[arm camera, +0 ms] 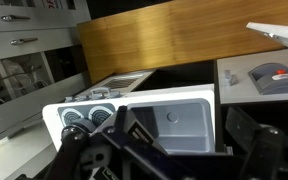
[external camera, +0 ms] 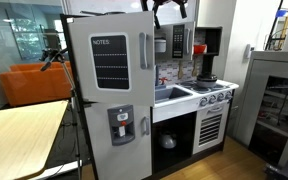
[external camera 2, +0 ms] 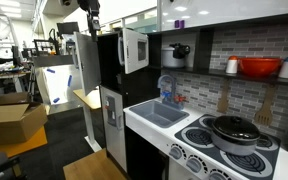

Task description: Open the freezer

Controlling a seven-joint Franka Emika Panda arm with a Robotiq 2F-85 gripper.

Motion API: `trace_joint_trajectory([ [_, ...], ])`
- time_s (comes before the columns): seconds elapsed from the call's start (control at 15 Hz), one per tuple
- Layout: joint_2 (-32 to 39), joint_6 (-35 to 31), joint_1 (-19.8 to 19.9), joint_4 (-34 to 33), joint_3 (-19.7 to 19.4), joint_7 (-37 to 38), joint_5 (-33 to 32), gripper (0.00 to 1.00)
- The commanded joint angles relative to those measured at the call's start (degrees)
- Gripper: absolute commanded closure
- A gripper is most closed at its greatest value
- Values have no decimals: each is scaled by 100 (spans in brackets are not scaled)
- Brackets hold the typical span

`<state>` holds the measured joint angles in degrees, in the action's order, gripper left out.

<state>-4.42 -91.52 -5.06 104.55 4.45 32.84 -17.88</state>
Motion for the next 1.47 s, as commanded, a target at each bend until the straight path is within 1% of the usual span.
trace_joint_trajectory([
  [0.0, -196, -447, 63, 413, 14, -119, 183, 0],
  [0.33, -341, -851, 29, 885, 75, -84, 368, 0],
  [0.53, -404, -1084, -78, 1174, 241, 9, 502, 0],
  [0.8, -450, -1308, -260, 1473, 511, 86, 512, 0],
  [1.2, -528, -1415, -336, 1584, 644, 66, 573, 0],
  [1.4, -532, -1439, -462, 1535, 827, 134, 531, 0],
])
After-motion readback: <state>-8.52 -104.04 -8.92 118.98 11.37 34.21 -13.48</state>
